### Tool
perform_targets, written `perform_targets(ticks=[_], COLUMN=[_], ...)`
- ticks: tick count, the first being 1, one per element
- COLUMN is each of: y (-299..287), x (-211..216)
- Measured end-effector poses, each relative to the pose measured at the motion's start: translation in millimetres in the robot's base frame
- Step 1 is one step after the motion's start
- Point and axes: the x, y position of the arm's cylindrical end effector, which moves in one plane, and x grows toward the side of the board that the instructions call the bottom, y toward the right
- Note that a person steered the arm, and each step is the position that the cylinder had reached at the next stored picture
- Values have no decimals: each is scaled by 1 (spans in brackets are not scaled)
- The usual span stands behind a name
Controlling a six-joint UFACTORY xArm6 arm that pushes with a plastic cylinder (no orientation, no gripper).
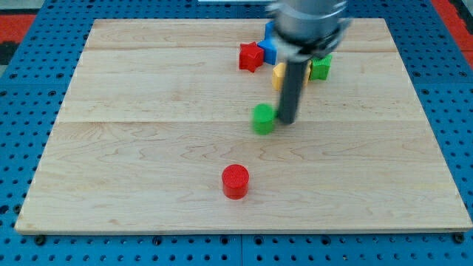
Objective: Place the green circle towards the top left of the red circle
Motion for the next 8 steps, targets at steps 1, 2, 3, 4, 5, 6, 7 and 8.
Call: perform_targets(ticks=[1,2,3,4,5,6,7,8], y=[-50,-44,-87,-117,-116,-99,-92,-59], x=[41,-20,-51,-51,-5,17,-36,-26])
